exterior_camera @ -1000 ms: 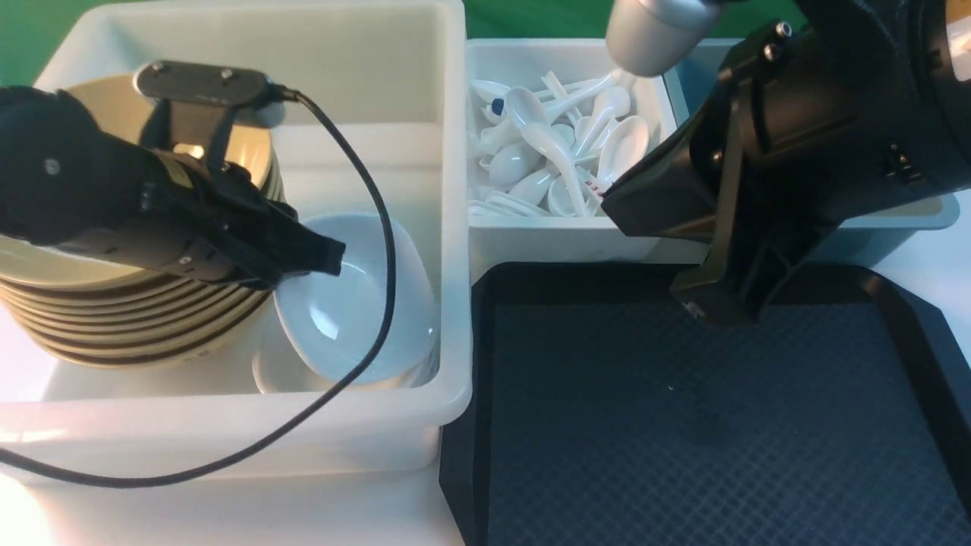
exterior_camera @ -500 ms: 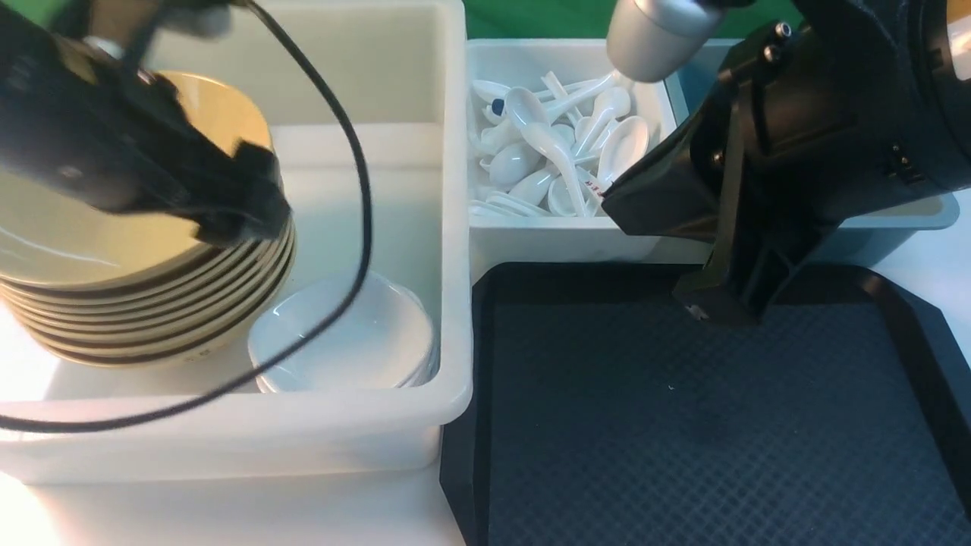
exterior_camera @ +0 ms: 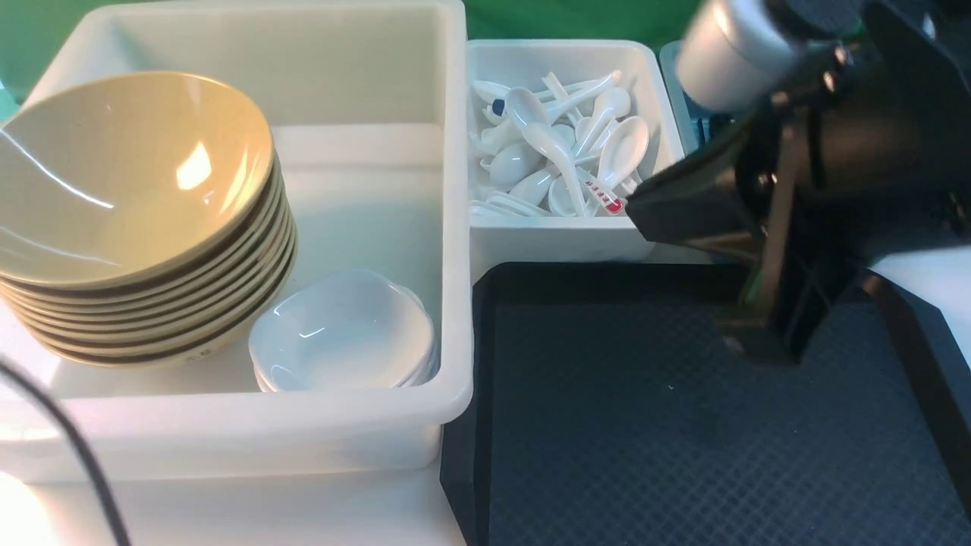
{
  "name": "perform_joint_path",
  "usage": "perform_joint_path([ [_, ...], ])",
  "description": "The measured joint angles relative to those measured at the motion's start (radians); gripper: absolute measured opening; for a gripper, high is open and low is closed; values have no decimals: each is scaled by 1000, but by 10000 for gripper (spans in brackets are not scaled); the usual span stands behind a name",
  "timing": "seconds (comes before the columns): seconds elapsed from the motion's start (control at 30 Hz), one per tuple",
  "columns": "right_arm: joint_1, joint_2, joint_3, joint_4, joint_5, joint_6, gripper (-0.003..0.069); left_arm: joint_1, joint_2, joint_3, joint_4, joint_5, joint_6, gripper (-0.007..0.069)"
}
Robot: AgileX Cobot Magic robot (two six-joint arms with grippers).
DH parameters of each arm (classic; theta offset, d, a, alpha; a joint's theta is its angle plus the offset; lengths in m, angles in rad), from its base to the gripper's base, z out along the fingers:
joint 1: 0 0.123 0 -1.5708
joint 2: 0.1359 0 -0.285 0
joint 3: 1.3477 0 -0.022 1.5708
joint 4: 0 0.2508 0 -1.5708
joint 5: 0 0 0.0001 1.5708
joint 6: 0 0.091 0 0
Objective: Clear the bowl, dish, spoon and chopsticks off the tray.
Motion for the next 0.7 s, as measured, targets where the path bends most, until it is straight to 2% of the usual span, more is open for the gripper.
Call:
perform_joint_path([
  [0.13, 27, -96, 148, 1, -156, 1, 45, 0, -121, 93, -2, -61, -14, -11],
  [0.2, 58, -188, 264, 2, -292, 2, 45, 0, -207, 139, -2, -109, -16, -11],
  [0.4, 102, -362, 458, 3, -555, 2, 45, 0, -357, 158, -2, -139, -17, -11],
  [0.7, 102, -403, 493, 3, -611, 2, 45, 0, -396, 159, -2, -139, -18, -11],
])
